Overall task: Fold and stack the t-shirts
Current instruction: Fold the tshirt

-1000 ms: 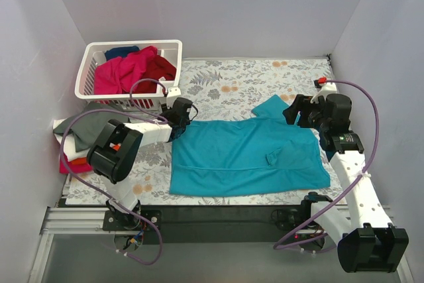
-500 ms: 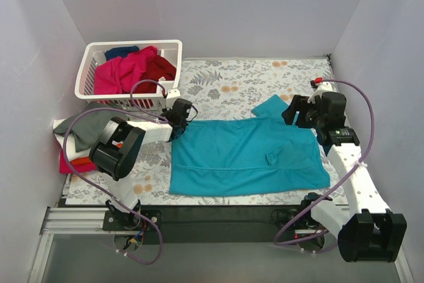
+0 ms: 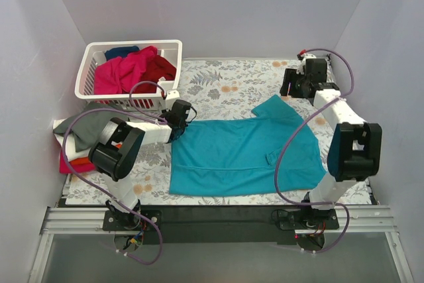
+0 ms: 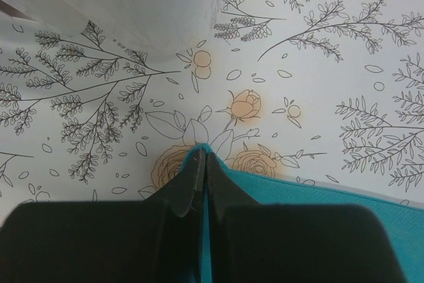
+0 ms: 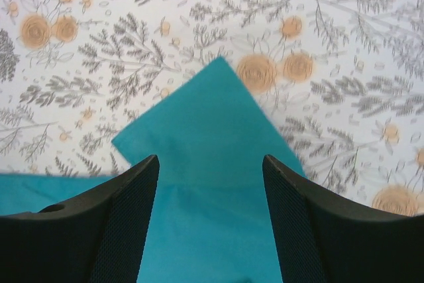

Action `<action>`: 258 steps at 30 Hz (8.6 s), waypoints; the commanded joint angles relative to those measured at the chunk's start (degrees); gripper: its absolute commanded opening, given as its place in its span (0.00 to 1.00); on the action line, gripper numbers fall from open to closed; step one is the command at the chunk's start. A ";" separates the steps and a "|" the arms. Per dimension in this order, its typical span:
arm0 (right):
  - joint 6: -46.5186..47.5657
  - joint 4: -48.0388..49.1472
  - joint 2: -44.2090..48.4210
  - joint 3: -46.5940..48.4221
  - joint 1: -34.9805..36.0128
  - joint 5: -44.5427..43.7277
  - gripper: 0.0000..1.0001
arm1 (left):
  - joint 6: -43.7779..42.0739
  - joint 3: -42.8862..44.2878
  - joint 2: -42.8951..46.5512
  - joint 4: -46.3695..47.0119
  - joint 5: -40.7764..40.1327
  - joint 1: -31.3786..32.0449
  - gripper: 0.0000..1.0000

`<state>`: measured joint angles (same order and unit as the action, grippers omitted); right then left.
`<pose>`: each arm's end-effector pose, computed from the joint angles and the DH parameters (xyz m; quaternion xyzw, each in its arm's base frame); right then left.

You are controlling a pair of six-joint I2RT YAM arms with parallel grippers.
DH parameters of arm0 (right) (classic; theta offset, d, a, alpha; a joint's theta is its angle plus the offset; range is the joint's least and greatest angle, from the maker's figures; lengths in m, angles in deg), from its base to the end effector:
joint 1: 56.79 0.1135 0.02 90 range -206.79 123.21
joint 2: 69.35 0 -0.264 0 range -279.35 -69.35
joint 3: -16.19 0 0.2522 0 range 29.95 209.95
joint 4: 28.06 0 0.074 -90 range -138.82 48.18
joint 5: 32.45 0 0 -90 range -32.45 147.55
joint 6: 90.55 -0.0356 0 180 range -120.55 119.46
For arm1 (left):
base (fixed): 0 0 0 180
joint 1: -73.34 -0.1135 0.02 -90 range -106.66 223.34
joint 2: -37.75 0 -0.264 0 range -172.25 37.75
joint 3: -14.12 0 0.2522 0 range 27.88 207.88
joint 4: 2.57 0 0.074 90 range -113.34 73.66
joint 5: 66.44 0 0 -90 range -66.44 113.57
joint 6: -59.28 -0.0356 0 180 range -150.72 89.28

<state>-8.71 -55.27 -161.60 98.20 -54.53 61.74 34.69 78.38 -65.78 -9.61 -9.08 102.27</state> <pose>0.3651 0.0170 0.2659 0.0300 0.8957 0.0728 0.4376 0.3146 -0.1519 0.1354 -0.3781 0.8133 -0.0846 0.4341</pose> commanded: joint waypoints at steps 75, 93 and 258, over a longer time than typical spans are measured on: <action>3.68 5.12 10.41 -14.98 3.27 10.93 0.01 | 2.62 -12.70 19.84 4.88 8.03 -0.45 0.00; 2.89 -12.46 36.34 -23.16 5.74 2.41 0.01 | 6.66 -24.92 38.04 0.58 12.16 0.08 0.00; -10.99 -44.39 33.10 -16.39 32.10 -23.76 0.49 | 24.25 -21.07 62.15 -34.26 13.75 12.91 0.72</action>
<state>-18.70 -100.97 -128.29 80.03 -22.57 42.87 62.42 54.38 0.40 -46.18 7.71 114.99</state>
